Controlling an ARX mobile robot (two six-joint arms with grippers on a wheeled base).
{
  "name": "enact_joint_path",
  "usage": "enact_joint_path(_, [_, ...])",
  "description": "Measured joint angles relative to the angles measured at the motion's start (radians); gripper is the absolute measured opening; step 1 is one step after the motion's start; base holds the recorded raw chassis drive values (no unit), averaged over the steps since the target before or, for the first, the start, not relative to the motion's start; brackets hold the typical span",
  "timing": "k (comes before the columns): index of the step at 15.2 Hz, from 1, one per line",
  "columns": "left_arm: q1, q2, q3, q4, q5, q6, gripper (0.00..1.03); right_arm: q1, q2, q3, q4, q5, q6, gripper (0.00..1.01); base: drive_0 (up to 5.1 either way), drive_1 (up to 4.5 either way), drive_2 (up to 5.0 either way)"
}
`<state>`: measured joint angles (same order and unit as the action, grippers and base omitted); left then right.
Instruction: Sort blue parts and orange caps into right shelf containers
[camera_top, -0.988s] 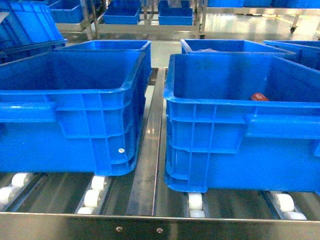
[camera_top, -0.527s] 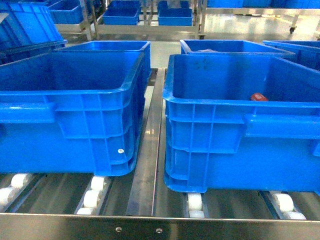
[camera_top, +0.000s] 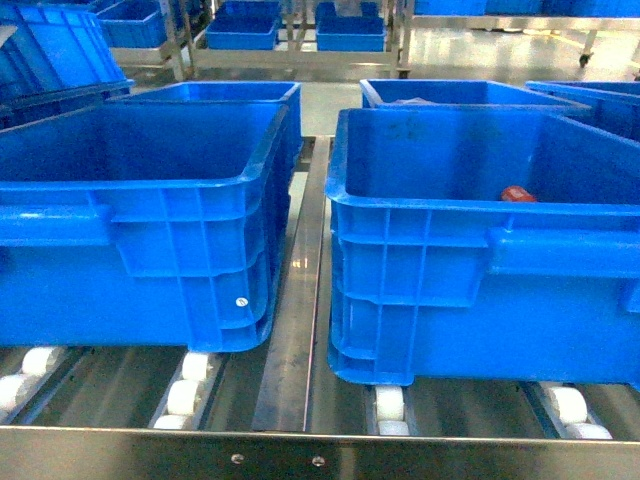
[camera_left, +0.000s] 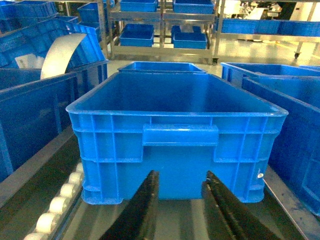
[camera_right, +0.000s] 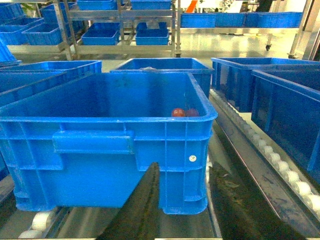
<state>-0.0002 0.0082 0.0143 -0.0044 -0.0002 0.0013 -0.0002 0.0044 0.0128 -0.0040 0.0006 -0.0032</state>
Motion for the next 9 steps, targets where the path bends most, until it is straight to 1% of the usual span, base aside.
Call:
enact_joint_path(1, [0.000,0.000,0.000,0.000,0.000,0.000,0.33,0.000,0.000,0.000,0.000,0.000,0.000,0.36,0.0,0.00,0.0])
enact_joint_path(5, [0.000,0.000,0.000,0.000,0.000,0.000,0.54,0.000,0.000,0.000,0.000,0.000,0.000,0.56,0.0,0.00,0.0])
enact_joint_path(9, [0.000,0.000,0.000,0.000,0.000,0.000,0.73,0.000,0.000,0.000,0.000,0.000,0.000,0.76,0.0,0.00,0.0])
